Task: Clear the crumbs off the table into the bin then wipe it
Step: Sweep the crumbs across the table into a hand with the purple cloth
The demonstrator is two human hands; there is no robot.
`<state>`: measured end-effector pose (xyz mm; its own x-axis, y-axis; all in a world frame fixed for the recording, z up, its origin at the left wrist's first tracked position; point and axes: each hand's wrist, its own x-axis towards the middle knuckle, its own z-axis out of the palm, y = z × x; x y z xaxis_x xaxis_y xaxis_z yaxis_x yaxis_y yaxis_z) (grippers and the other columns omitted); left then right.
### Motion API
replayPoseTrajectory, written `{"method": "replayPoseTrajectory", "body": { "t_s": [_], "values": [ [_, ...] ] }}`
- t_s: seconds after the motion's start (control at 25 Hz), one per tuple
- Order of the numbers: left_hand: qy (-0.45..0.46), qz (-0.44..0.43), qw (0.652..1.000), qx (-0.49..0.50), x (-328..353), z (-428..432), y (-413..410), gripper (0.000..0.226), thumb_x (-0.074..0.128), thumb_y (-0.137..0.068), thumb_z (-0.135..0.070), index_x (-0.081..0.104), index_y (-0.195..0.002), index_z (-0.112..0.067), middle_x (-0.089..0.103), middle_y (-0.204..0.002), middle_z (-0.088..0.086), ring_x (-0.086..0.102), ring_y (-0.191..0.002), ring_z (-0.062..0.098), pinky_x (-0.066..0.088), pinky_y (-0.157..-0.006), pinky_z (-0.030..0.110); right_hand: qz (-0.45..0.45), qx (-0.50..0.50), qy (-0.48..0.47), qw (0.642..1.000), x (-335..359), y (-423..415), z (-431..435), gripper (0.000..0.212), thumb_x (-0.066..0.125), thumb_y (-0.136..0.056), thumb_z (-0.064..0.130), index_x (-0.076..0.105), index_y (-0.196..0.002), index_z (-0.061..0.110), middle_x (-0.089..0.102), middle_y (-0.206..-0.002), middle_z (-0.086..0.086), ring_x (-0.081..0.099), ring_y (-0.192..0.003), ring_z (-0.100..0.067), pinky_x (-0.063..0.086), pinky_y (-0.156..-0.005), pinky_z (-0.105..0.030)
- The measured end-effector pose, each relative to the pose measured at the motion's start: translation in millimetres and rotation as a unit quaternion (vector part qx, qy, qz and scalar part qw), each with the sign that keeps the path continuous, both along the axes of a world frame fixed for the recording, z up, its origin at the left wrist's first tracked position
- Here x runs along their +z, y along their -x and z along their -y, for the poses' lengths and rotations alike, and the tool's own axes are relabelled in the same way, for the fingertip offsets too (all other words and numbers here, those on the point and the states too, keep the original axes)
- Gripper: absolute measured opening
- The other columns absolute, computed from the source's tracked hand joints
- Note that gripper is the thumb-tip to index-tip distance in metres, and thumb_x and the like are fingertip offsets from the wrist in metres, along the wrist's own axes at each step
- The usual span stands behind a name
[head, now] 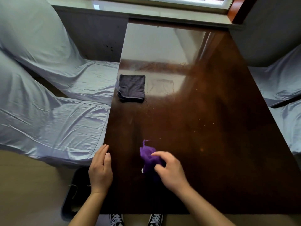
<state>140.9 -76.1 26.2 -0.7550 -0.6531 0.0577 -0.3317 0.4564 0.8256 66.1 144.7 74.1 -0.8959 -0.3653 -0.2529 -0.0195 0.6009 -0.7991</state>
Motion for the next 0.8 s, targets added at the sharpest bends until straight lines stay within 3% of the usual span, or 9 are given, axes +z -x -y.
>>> {"method": "replayPoseTrajectory", "body": {
  "t_s": [0.16, 0.24, 0.36, 0.48, 0.56, 0.64, 0.72, 0.8],
  "values": [
    [-0.009, 0.005, 1.0, -0.026, -3.5, 6.7, -5.5, 0.043, 0.039, -0.094, -0.025, 0.06, -0.126, -0.006, 0.056, -0.135, 0.005, 0.046, -0.131, 0.018, 0.028, -0.108, 0.022, -0.033, -0.069, -0.029, 0.997, 26.6, 68.0, -0.1, 0.037, 0.056, -0.064, 0.024, 0.072, -0.098, 0.03, 0.071, -0.101, 0.003, 0.063, -0.092, -0.018, 0.048, -0.082, -0.031],
    [-0.001, 0.012, 0.999, -0.047, -6.1, 8.2, -6.7, 0.043, 0.039, -0.094, -0.024, 0.059, -0.127, -0.006, 0.055, -0.136, 0.005, 0.044, -0.133, 0.017, 0.025, -0.108, 0.018, -0.056, -0.031, -0.087, 0.994, 29.3, 111.2, 12.4, 0.034, 0.058, -0.07, 0.021, 0.071, -0.1, 0.031, 0.07, -0.108, 0.002, 0.061, -0.099, -0.021, 0.043, -0.08, -0.03],
    [0.006, 0.016, 0.998, -0.059, -8.8, 12.1, -7.9, 0.042, 0.04, -0.093, -0.021, 0.058, -0.128, -0.005, 0.055, -0.137, 0.009, 0.044, -0.133, 0.018, 0.025, -0.108, 0.016, -0.068, 0.053, -0.169, 0.982, 12.8, 141.9, 40.9, 0.036, 0.059, -0.081, 0.012, 0.07, -0.11, 0.028, 0.065, -0.123, 0.001, 0.057, -0.113, -0.024, 0.045, -0.092, -0.032],
    [0.004, 0.002, 0.998, -0.056, -8.8, 13.2, -8.0, 0.043, 0.041, -0.093, -0.02, 0.056, -0.13, -0.005, 0.053, -0.139, 0.009, 0.045, -0.131, 0.018, 0.025, -0.108, 0.014, -0.127, 0.151, -0.219, 0.956, -0.8, 122.4, 54.7, 0.039, 0.054, -0.083, 0.012, 0.069, -0.114, 0.031, 0.062, -0.127, 0.007, 0.054, -0.109, -0.025, 0.046, -0.095, -0.036],
    [-0.006, -0.003, 0.999, -0.039, -10.8, 15.2, -8.2, 0.043, 0.041, -0.093, -0.02, 0.055, -0.131, -0.004, 0.052, -0.14, 0.009, 0.044, -0.131, 0.016, 0.023, -0.108, 0.011, -0.155, 0.251, -0.214, 0.931, -2.8, 92.8, 55.0, 0.039, 0.054, -0.082, 0.016, 0.067, -0.113, 0.034, 0.062, -0.125, 0.011, 0.052, -0.101, -0.022, 0.047, -0.089, -0.036],
    [-0.032, -0.002, 0.999, -0.012, -11.6, 17.5, -7.3, 0.043, 0.042, -0.094, -0.021, 0.054, -0.132, -0.004, 0.052, -0.14, 0.01, 0.043, -0.131, 0.015, 0.022, -0.107, 0.011, -0.119, 0.323, -0.185, 0.92, 4.6, 67.4, 51.3, 0.037, 0.054, -0.082, 0.021, 0.067, -0.113, 0.036, 0.062, -0.122, 0.014, 0.051, -0.098, -0.016, 0.049, -0.085, -0.035],
    [-0.067, 0.011, 0.998, 0.009, -12.0, 19.5, -5.8, 0.038, 0.046, -0.098, -0.016, 0.054, -0.132, -0.005, 0.053, -0.14, 0.01, 0.041, -0.129, 0.01, 0.024, -0.107, 0.017, -0.107, 0.317, -0.157, 0.929, 14.6, 65.0, 49.6, 0.036, 0.054, -0.08, 0.023, 0.067, -0.111, 0.037, 0.063, -0.119, 0.015, 0.053, -0.1, -0.014, 0.051, -0.083, -0.034],
    [-0.087, 0.02, 0.996, 0.019, -12.0, 20.5, -4.9, 0.036, 0.047, -0.098, -0.012, 0.055, -0.131, -0.005, 0.055, -0.138, 0.011, 0.044, -0.127, 0.011, 0.027, -0.108, 0.023, -0.155, 0.263, -0.137, 0.942, 20.4, 84.2, 59.2, 0.038, 0.055, -0.077, 0.02, 0.068, -0.109, 0.035, 0.064, -0.117, 0.011, 0.057, -0.1, -0.02, 0.05, -0.085, -0.034]
  ]
}}
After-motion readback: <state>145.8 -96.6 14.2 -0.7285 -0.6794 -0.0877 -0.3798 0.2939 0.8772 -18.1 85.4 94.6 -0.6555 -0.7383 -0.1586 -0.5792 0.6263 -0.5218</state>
